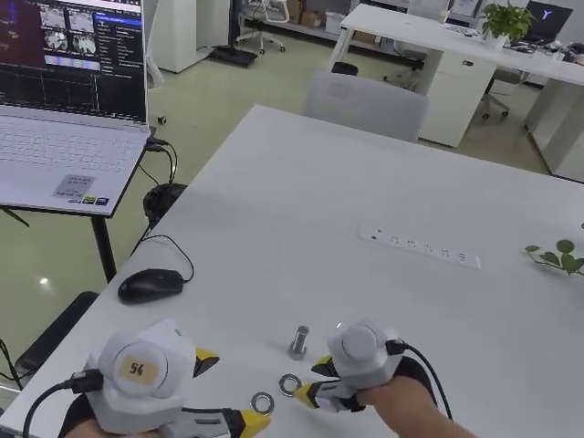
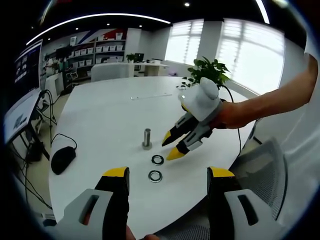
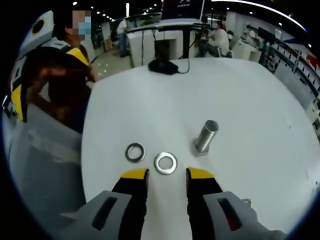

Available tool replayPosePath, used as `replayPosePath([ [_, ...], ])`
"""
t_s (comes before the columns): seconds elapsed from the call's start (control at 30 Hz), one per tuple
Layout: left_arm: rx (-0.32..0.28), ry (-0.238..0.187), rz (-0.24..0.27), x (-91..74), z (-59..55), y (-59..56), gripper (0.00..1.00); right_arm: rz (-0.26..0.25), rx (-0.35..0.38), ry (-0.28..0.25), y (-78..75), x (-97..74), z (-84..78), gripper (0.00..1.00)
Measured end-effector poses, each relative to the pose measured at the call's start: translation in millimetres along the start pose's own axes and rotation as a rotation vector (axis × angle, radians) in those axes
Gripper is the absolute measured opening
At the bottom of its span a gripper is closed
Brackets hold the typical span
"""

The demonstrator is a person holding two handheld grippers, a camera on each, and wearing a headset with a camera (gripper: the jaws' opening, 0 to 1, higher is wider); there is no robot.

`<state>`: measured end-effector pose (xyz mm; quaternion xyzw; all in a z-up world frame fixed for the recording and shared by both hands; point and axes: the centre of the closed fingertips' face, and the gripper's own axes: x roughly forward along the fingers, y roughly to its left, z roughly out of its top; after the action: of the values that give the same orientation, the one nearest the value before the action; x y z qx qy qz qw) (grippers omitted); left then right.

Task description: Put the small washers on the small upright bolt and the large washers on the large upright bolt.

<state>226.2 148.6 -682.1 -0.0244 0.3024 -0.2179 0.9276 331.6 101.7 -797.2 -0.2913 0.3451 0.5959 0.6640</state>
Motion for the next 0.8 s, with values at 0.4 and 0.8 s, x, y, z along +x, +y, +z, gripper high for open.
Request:
replayPosePath([
  [0.4, -0.013, 0.010, 0.003, -1.1, -7.4, 1.4, 0.62, 0.066, -0.235, 0.174, 3.4, 20.6, -5.1, 0.30],
  [0.8, -0.022, 0.012, 0.010, -3.5, -9.6, 3.4, 0.62, 0.129, -0.354, 0.253, 8.5, 33.5, -6.0, 0.30],
])
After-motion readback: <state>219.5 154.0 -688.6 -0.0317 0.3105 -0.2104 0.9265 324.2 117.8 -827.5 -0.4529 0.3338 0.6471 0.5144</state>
